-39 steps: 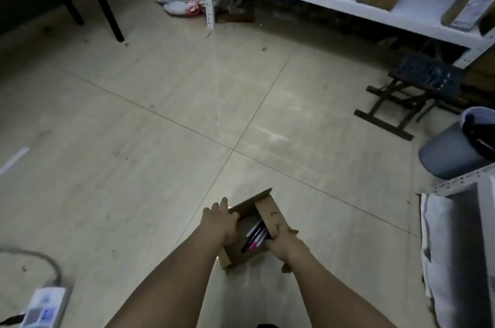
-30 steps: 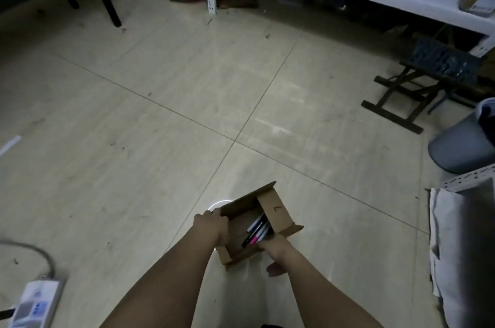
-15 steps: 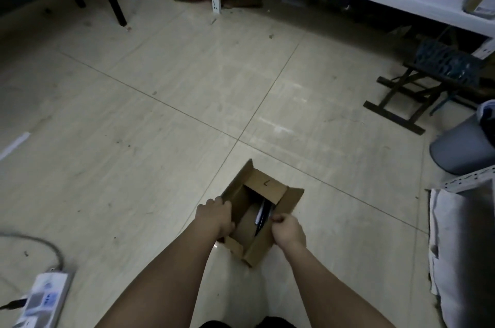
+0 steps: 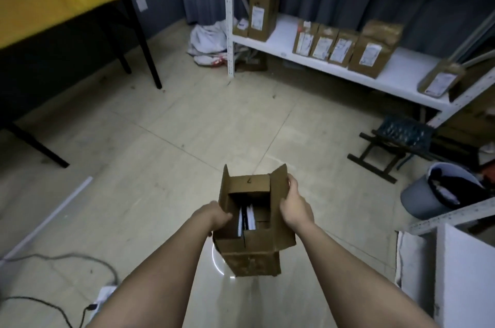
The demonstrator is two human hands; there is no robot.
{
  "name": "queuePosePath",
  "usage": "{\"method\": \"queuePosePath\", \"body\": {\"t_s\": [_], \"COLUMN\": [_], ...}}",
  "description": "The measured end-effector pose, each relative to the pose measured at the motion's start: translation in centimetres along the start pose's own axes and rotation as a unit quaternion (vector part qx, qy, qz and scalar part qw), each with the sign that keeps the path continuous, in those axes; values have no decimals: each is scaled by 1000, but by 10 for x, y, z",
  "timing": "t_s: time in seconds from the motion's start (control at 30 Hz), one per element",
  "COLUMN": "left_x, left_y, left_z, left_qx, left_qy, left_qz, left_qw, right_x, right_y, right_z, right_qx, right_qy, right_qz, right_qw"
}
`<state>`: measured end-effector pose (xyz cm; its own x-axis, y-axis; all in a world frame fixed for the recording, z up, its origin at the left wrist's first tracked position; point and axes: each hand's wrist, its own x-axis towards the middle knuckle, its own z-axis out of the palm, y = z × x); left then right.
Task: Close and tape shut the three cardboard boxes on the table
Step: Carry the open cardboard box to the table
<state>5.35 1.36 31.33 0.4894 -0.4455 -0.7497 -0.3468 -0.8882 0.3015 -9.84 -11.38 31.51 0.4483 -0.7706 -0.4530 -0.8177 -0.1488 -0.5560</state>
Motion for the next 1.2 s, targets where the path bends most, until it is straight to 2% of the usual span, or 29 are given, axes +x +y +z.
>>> {"method": "queuePosePath", "body": {"t_s": [0.07, 0.1, 0.27, 0.47, 0.63, 0.73, 0.93, 1.2], "left_x": [-29, -42, -75, -96, -80, -60, -18, 23], "left_y": [9, 15, 35, 52, 45, 39, 20, 2], "left_z": [-30, -45, -104, -173, -240, -284, -366, -454], "left_qx": [-55, -84, -255, -340, -321, -339, -364, -368], "left_qy": [-31, -23, 52, 158, 190, 202, 165, 184], "left_qz": [0, 0, 13, 49, 51, 49, 27, 29], "left_qw": [998, 996, 965, 926, 926, 918, 916, 911], "right_x": [-6, -7, 1, 16, 49, 68, 116, 175], "right_y": [-33, -49, -114, -168, -230, -279, -372, -472], "right_z": [-31, -45, -98, -120, -115, -109, -87, -67], "right_qx": [-6, -1, 47, 42, 12, 25, 8, 25], "right_qy": [10, 14, 6, -49, -74, -62, -54, -70], "right_qz": [-12, -15, -24, -34, -33, -42, -39, -68], "right_qw": [1000, 1000, 999, 997, 997, 997, 998, 995]}}
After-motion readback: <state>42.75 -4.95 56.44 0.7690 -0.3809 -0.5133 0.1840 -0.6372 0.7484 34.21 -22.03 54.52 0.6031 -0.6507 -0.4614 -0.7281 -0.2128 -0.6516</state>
